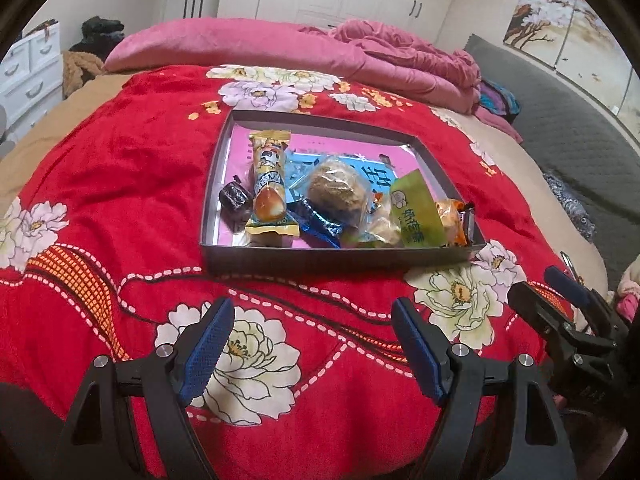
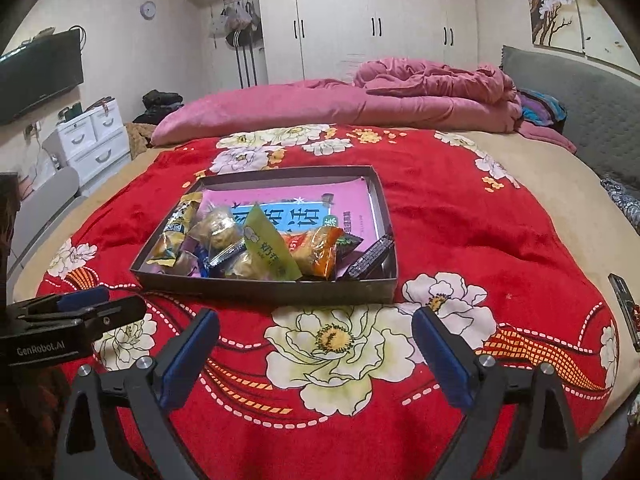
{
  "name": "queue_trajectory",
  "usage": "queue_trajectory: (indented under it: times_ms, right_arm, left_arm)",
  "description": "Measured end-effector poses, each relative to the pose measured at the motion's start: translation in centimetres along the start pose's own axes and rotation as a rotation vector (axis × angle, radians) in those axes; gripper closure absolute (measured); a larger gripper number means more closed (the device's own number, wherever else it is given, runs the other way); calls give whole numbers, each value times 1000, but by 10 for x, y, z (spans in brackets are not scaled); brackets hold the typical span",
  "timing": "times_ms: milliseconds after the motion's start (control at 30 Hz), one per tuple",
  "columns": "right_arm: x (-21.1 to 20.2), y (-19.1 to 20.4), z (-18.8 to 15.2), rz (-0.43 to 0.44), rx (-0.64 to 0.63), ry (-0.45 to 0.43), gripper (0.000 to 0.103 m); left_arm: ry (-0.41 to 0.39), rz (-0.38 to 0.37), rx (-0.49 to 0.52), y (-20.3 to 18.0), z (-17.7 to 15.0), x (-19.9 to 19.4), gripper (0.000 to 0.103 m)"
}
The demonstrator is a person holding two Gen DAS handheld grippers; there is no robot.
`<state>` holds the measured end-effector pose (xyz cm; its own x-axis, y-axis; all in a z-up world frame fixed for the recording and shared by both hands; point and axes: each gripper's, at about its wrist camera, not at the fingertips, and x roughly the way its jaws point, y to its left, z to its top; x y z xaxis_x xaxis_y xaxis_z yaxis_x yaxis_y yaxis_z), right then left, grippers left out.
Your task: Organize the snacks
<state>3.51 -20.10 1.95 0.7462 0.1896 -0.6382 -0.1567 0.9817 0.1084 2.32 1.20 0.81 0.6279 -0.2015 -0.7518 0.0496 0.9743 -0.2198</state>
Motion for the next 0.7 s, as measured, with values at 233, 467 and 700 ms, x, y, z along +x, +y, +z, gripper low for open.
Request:
queue_trajectory:
  times_ms: [233, 467, 700]
  right_arm:
    - [-1, -1, 0, -1, 6, -3, 5]
    - [-2, -3, -2, -2, 14, -2, 5]
    - [0, -3, -4, -2, 16, 5, 5]
  left_arm:
    - [4, 9, 2, 0, -2, -1, 21]
    - [2, 15, 9, -1, -3, -2, 21]
    - [6, 31, 15, -1, -2, -1, 21]
